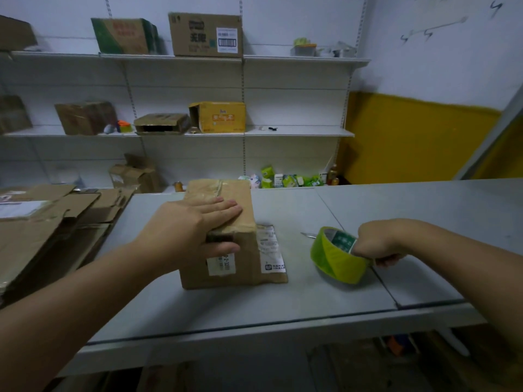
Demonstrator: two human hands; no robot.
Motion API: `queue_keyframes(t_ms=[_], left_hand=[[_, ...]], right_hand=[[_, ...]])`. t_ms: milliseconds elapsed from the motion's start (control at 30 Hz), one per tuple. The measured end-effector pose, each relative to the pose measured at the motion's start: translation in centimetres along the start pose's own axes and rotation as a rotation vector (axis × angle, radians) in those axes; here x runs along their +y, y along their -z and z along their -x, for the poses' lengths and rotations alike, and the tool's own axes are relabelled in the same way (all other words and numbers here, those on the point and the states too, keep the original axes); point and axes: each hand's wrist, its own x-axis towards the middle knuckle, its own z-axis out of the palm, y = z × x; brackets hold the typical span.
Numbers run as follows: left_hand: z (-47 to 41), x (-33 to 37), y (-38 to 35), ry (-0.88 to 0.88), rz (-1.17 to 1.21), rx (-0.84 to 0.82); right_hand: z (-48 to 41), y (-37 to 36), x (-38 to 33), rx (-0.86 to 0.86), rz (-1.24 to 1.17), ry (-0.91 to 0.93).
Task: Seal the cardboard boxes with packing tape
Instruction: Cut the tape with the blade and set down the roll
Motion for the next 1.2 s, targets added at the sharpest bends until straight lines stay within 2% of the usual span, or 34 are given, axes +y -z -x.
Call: queue_keyframes(t_ms=[67, 133, 200, 267, 300, 367, 433, 500, 600, 700, 767, 833, 933, 967, 1000, 1100, 1133, 1200], left_hand=[[0.2, 0.1, 0.2, 0.003, 0.0, 0.023], [0.8, 0.2, 0.4, 0.028, 0.048, 0.151], [2.0, 0.6, 0.6, 0.184, 0.216, 0.311], [3.7, 1.3, 0.3, 0.455, 0.528, 0.435], [4.3, 1.8, 0.2, 0.616, 0.716, 0.487], [4.7, 2.7, -0.7, 0.907, 1.167, 0.562], [3.9, 3.4, -1.2, 1.088, 1.57, 0.515], [3.2, 4.0, -1.9, 1.119, 1.68, 0.433], [2.6, 4.2, -2.6, 1.123, 1.632, 0.374], [1.9, 4.0, -2.7, 1.049, 1.616, 0.323], [1.9, 4.7, -2.5, 1.017, 1.565, 0.384], [2.2, 5.2, -3.2, 0.97, 1.415, 0.467], [2.7, 5.1, -3.6, 0.912, 1.221, 0.507], [2.8, 4.9, -3.4, 0.907, 1.173, 0.52], [2.9, 4.5, -3.4, 0.911, 1.131, 0.532], [2.9, 3.2, -2.2, 0.912, 1.029, 0.589], [2.8, 3.0, -1.3, 0.86, 0.937, 0.619], [2.0, 3.4, 0.4, 0.635, 0.723, 0.621]], right_hand=[[0.1, -0.1, -0.5, 0.044, 0.001, 0.02], [0.5, 0.0, -1.2, 0.086, 0.028, 0.031], [0.8, 0.1, -1.9, 0.192, 0.158, 0.034], [1.0, -0.4, -2.7, 0.443, 0.291, 0.081], [1.4, -0.8, -3.6, 0.567, 0.19, 0.175], [2.8, -2.0, -6.8, 0.719, -0.293, 0.495], [3.7, -3.2, -10.8, 0.688, -0.674, 0.75], [2.9, -4.7, -14.0, 0.586, -0.778, 0.856], [1.0, -6.3, -15.5, 0.551, -0.851, 0.873], [0.1, -6.4, -15.1, 0.525, -0.894, 0.88], [-0.1, -6.5, -15.1, 0.533, -0.906, 0.886], [0.1, -6.6, -15.3, 0.507, -0.978, 0.886], [0.8, -5.4, -14.6, 0.229, -1.112, 0.921], [0.9, -4.7, -14.0, 0.21, -1.087, 0.925], [0.9, -4.0, -13.0, 0.275, -1.021, 0.915], [0.1, -2.5, -8.8, 0.663, -0.669, 0.759], [-0.2, -2.5, -7.1, 0.721, -0.554, 0.712], [-1.3, -2.6, -3.7, 0.749, -0.336, 0.617]])
